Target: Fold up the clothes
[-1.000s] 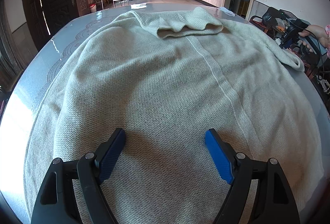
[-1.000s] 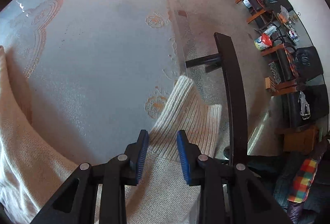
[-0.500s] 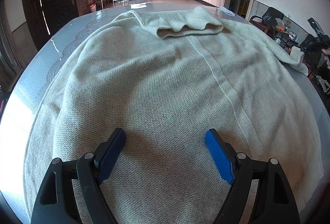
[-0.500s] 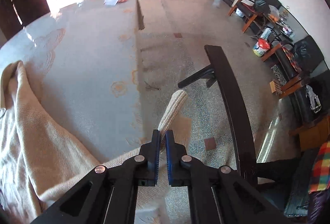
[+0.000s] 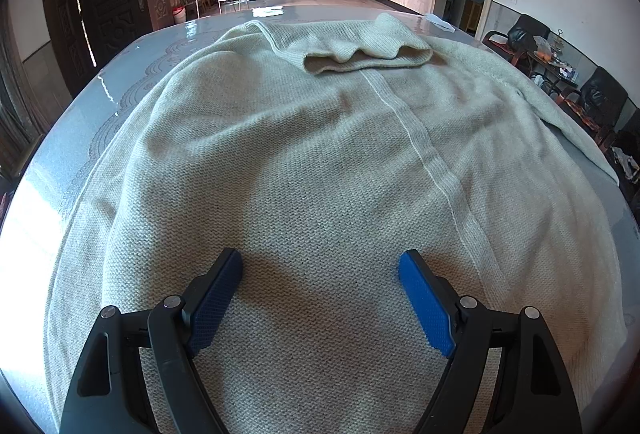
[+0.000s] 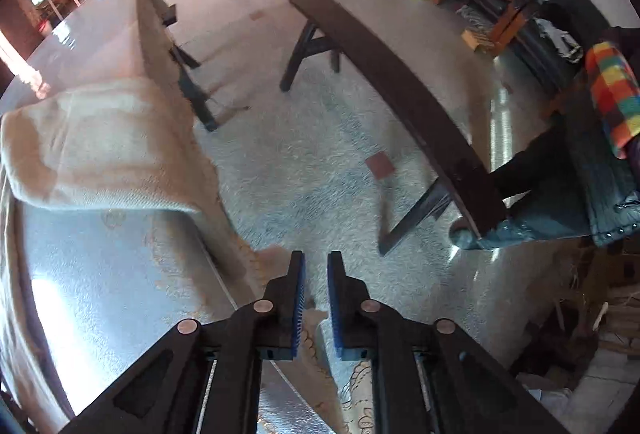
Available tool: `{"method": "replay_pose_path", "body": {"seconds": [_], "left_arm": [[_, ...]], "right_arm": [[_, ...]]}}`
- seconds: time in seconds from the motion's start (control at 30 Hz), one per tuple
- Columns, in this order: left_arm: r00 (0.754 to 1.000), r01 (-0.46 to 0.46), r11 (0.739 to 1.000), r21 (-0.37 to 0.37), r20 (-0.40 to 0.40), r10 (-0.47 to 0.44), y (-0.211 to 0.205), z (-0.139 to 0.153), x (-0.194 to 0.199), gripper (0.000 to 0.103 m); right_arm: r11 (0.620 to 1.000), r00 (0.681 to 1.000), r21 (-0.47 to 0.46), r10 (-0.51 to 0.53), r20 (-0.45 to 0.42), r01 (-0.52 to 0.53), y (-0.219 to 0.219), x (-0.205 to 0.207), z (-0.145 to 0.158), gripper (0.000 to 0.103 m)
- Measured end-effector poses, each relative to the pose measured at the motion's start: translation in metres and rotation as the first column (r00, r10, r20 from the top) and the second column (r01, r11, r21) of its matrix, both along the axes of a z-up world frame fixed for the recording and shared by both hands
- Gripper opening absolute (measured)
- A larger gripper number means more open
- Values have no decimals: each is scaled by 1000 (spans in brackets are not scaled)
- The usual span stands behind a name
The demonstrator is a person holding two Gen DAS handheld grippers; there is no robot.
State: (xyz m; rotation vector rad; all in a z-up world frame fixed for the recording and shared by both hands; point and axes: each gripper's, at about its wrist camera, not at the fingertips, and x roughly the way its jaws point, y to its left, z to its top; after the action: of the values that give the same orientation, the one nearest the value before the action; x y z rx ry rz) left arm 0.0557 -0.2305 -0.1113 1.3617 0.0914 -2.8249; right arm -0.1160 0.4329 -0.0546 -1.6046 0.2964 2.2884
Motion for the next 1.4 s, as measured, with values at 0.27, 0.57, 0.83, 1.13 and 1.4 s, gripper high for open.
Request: {"method": "replay_pose_path", "body": {"seconds": [0.27,0.57,0.83,1.13,1.4], "left_arm": [[1000,11,1000,-3,1,-11,-1,0,1,82],[999,51,999,8,0,-51,-8,1,13,82],[998,66,998,2,3,-66,-9,2,31,82],[999,-34,999,28,12,33,-10,14,29,82],[989,-128,990,56,-61,131,-42,24,44,82]], "right_arm": [[931,938,-139,319,-138,-337,-107,-94,6,26],[861,869,152,494,-18,-486,-138,-184,-2,37],[876,901,239,434,-16,-418,-125,-224,27,36],[606,608,-103,745,-274,-789,-315,-175,48,37],[507,642,-449,734,-222,-736,-436,-245,6,37]]}}
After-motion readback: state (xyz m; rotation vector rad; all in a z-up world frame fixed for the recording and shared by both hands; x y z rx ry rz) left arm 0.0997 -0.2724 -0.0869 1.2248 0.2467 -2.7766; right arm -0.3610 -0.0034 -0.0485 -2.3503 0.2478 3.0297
